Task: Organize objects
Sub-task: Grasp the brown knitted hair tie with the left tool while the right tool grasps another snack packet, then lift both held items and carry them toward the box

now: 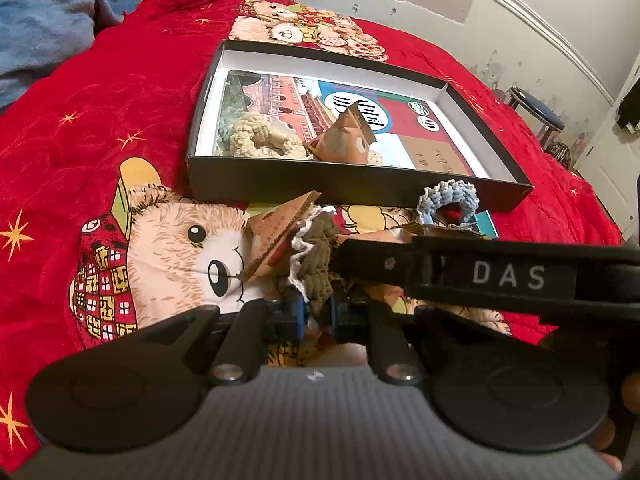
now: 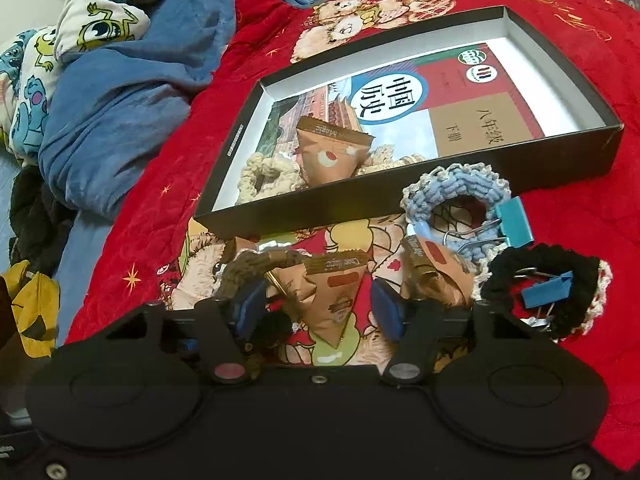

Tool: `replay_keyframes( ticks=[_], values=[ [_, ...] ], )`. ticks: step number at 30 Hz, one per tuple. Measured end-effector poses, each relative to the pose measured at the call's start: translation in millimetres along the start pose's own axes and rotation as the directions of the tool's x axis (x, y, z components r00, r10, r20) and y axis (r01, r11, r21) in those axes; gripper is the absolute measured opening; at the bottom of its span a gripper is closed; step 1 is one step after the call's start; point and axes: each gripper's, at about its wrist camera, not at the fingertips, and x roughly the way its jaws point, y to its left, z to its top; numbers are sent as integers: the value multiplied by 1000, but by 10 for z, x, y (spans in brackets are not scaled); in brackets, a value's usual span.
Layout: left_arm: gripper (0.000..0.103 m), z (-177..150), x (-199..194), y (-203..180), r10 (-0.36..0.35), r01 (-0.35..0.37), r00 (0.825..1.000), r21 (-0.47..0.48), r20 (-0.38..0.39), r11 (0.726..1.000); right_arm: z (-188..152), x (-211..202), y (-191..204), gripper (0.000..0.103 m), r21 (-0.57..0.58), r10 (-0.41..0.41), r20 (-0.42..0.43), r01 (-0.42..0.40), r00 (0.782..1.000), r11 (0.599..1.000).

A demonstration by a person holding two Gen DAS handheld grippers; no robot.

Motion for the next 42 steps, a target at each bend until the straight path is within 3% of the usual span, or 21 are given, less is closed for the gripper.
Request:
replay_keyframes(
  ticks=[17, 42],
  values=[
    [13, -61, -34, -141, 58, -59, 997, 40, 43, 997, -16, 39, 61, 35, -17, -46, 10, 47, 999, 999],
    [12, 40, -210, -221, 77, -89, 986, 72, 150, 993, 88, -250, 79, 33, -1, -3, 92, 3, 996, 1000]
  ],
)
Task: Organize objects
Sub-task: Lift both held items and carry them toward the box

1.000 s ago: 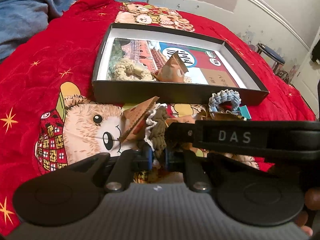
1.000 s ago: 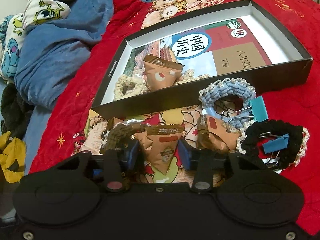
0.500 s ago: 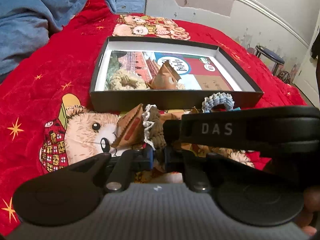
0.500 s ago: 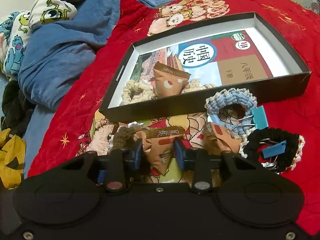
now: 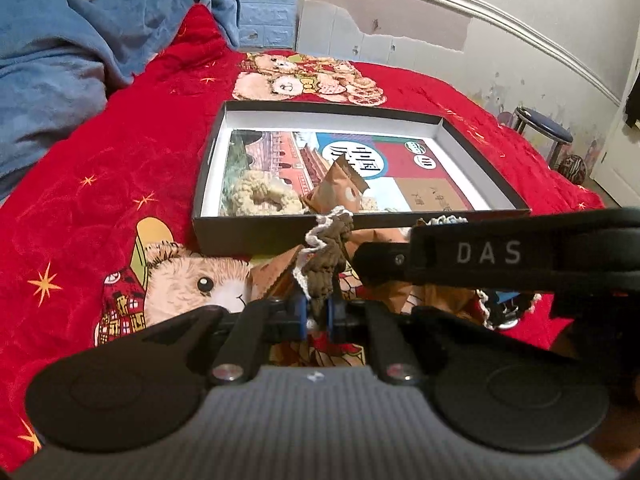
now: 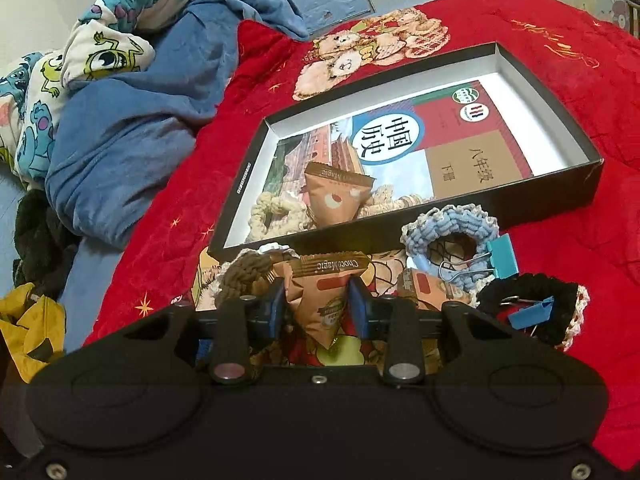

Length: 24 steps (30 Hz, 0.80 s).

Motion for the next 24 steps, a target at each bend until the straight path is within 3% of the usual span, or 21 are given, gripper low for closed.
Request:
replay_keyframes(
  ticks=[24],
  values=[
    [12, 151, -35, 43, 14, -13, 998, -16, 64, 1000, 102, -126, 93, 33, -17, 20, 56, -19, 998, 1000]
  ],
)
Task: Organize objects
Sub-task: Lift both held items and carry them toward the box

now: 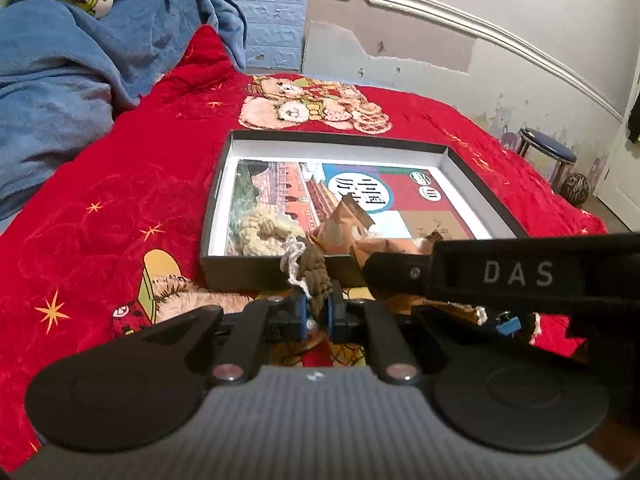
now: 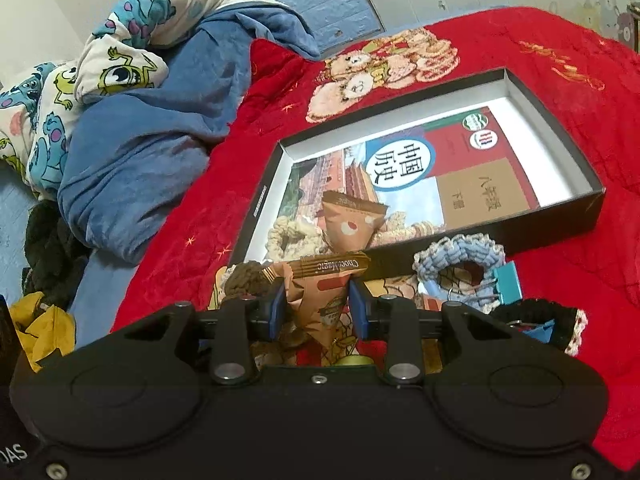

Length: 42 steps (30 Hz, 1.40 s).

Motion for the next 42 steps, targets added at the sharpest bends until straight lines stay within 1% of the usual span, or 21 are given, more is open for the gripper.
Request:
replay_keyframes(
  ticks=[4, 12, 17, 20, 23, 25, 26, 27, 30, 32, 34, 37, 39, 41, 42],
  values=[
    [12, 37, -23, 17, 6, -6, 999, -9, 34, 1000, 41, -26, 37, 33, 0, 18, 21, -18, 1000, 1000],
    [12, 112, -88, 114, -11, 15, 997, -53, 80, 998, 127, -40, 101, 33, -9, 43, 48, -42, 998, 999],
    [12, 189, -163, 142, -12, 18, 991, -42, 131, 999, 219, -64, 69, 33, 5, 39, 64, -39, 997, 999],
    [12, 316, -200, 214, -3, 6, 986, -21, 165, 1000, 295, -76, 43, 33, 17, 47, 70, -49, 996, 999],
    [12, 569, -184, 381, -35, 42, 987, -40, 155, 998, 446, -37, 13, 33, 49, 50, 65, -53, 997, 997],
    [12, 748, -161, 472, -59, 67, 985, -42, 165, 997, 574, 6, 19, 33, 55, 46, 64, -49, 997, 997],
    [12, 848, -115, 527, -99, 108, 982, -48, 159, 993, 645, 33, 36, 33, 46, 36, 70, -39, 997, 998],
    [12, 910, -68, 565, -123, 134, 979, -60, 165, 989, 694, 54, 51, 33, 38, 26, 75, -29, 997, 999],
    [12, 1055, 131, 624, -172, 188, 968, -79, 181, 979, 874, 180, 72, 33, 37, 0, 85, -3, 996, 999],
    [12, 1072, 290, 644, -206, 223, 961, -75, 186, 972, 994, 305, 70, 33, 44, -7, 74, 3, 997, 999],
    [12, 1052, 475, 714, -260, 279, 949, -93, 178, 956, 1089, 452, 54, 33, 42, -22, 59, 19, 998, 999],
    [12, 992, 743, 847, -277, 297, 948, -125, 157, 947, 1176, 679, 5, 33, 48, -64, 40, 62, 997, 997],
    [12, 960, 888, 954, -274, 296, 951, -167, 144, 941, 1189, 820, -25, 32, 56, -72, 25, 71, 997, 996],
    [12, 914, 1004, 1053, -290, 313, 948, -221, 130, 924, 1166, 962, -43, 32, 53, -81, 11, 81, 997, 995],
    [12, 889, 1056, 1071, -289, 310, 950, -226, 123, 923, 1149, 1018, -41, 32, 47, -91, 5, 91, 996, 995]
  ],
)
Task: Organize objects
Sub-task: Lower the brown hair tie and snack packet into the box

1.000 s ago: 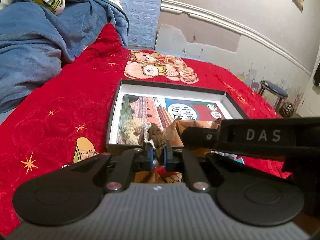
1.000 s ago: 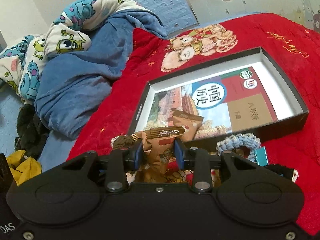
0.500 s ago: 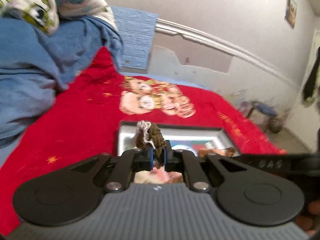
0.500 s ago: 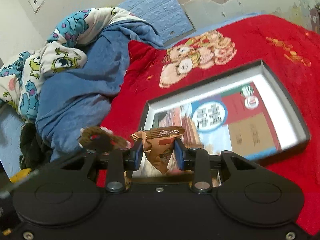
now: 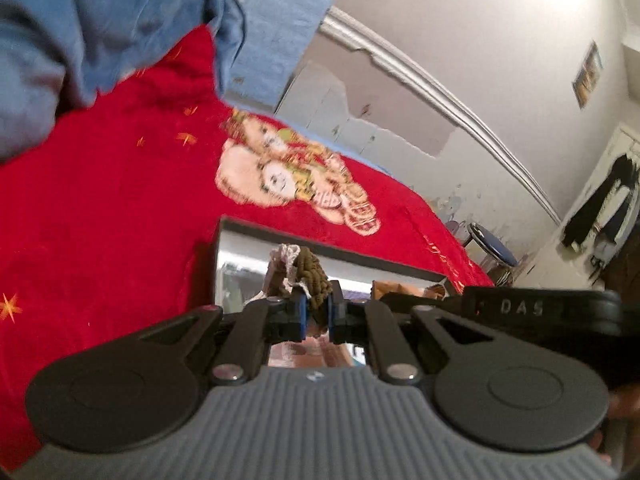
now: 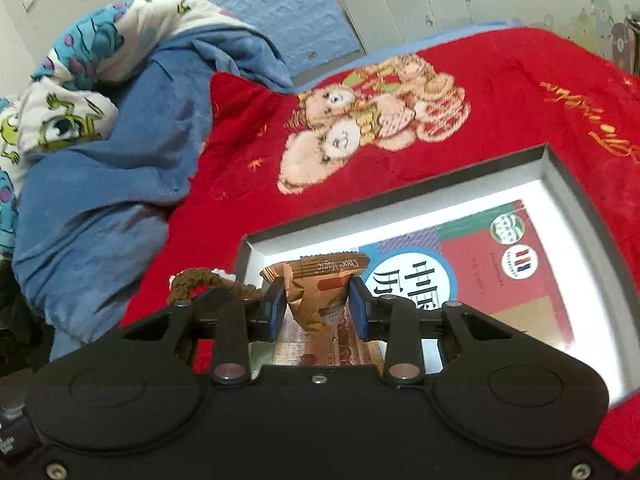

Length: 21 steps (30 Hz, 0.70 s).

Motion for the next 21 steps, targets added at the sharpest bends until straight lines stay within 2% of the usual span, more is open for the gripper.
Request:
replay_keyframes(
  ticks=[8, 14, 21],
  values=[
    [12, -119, 202, 80, -2, 3, 998, 20, -56, 1000, -103, 264, -9, 33, -34, -75, -41, 74, 996, 997],
    [12, -176, 219, 61, -10, 12, 998, 21, -70, 1000, -145, 317, -12, 33, -41, -84, -57, 82, 995, 996],
    [12, -215, 253, 111, 15, -14, 996, 14, -84, 1000, -220, 368, -24, 33, -48, -98, -79, 94, 992, 994]
  ],
)
